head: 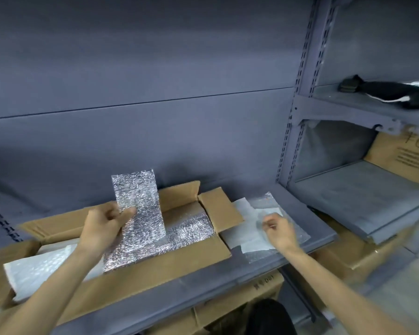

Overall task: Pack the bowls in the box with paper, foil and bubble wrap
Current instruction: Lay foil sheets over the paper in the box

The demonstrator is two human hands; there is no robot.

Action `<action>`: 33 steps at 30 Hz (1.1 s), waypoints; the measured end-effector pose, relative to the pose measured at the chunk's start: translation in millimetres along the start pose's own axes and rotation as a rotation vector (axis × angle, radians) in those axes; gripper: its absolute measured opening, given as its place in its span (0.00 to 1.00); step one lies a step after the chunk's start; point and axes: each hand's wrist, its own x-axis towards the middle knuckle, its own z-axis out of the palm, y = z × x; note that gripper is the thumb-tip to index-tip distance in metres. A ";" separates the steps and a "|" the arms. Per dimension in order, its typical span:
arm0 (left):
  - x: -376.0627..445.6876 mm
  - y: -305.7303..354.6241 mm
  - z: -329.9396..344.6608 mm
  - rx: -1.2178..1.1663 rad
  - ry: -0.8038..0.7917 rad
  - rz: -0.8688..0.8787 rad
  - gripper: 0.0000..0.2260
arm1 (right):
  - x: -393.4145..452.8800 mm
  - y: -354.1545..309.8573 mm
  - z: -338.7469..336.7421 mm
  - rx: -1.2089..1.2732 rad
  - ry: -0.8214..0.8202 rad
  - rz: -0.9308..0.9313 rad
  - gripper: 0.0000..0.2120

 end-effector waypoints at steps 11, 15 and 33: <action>-29.8 -14.8 -85.5 0.454 0.129 0.192 0.10 | -0.9 0.4 14.4 -0.332 0.047 0.023 0.27; -42.4 -34.4 -107.5 0.572 0.131 0.053 0.11 | 0.1 -2.5 18.5 -0.421 0.022 0.078 0.33; -44.0 -88.4 -117.3 0.987 -0.025 0.509 0.16 | 4.1 -15.5 14.2 -0.247 -0.035 0.195 0.27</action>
